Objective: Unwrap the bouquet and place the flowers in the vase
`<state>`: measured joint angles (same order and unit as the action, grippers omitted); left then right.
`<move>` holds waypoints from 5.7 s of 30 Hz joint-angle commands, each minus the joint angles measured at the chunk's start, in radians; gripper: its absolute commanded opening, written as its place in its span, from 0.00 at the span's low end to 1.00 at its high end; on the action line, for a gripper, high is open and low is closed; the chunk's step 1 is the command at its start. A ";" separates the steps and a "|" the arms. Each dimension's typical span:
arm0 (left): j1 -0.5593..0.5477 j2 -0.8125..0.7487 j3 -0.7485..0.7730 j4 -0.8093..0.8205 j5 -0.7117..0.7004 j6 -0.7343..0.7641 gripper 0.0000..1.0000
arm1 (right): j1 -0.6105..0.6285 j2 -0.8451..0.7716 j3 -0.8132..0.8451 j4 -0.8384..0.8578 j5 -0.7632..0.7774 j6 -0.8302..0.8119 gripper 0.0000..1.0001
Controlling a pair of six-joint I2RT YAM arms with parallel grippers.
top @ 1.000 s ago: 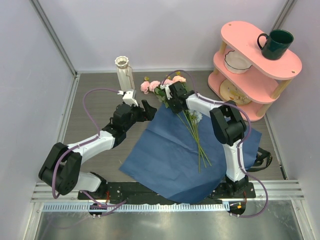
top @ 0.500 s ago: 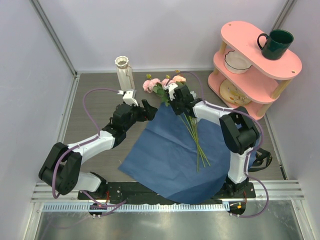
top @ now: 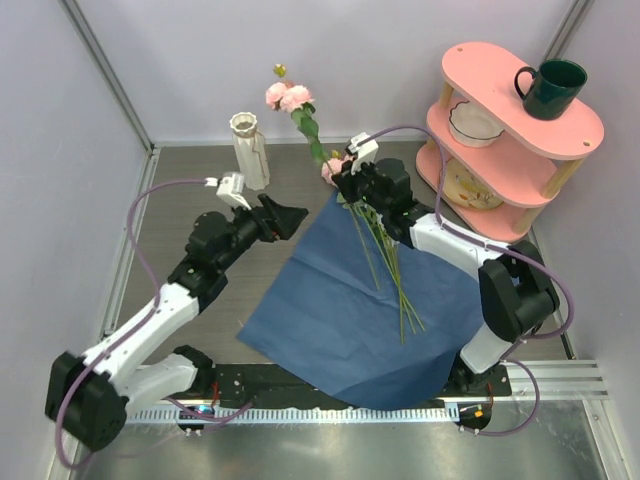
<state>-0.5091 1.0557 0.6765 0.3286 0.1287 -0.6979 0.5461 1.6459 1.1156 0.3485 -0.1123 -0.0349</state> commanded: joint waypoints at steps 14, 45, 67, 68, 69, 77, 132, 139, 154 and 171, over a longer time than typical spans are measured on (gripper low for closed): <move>0.004 -0.159 0.210 -0.235 0.110 -0.161 0.89 | 0.070 -0.319 -0.108 0.285 -0.188 0.218 0.01; -0.028 -0.074 0.287 -0.117 0.098 -0.022 0.46 | 0.224 -0.394 -0.106 0.132 -0.214 0.050 0.01; -0.028 -0.060 0.305 -0.157 0.078 -0.012 0.25 | 0.239 -0.403 -0.112 0.133 -0.231 0.040 0.01; -0.028 -0.059 0.308 -0.158 0.078 -0.009 0.21 | 0.241 -0.402 -0.112 0.132 -0.234 0.038 0.01; -0.029 -0.060 0.310 -0.158 0.078 -0.008 0.19 | 0.241 -0.402 -0.111 0.130 -0.236 0.038 0.01; -0.029 -0.071 0.324 -0.168 0.032 0.046 0.00 | 0.244 -0.403 -0.097 0.103 -0.198 0.058 0.29; 0.115 0.702 1.485 -0.111 -0.693 0.779 0.00 | 0.161 -0.586 -0.134 -0.048 0.396 0.059 0.84; 0.126 0.695 1.405 -0.083 -0.707 0.770 0.00 | 0.149 -0.578 -0.134 -0.049 0.387 0.069 0.84; 0.172 0.722 1.246 -0.072 -0.730 0.665 0.00 | 0.112 -0.568 -0.143 -0.046 0.362 0.089 0.84; 0.219 0.845 1.233 -0.143 -0.725 0.580 0.00 | 0.075 -0.540 -0.149 -0.037 0.330 0.115 0.84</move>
<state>-0.3077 1.8835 1.8885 0.1780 -0.5869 -0.0837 0.6270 1.1034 0.9665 0.2607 0.2302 0.0608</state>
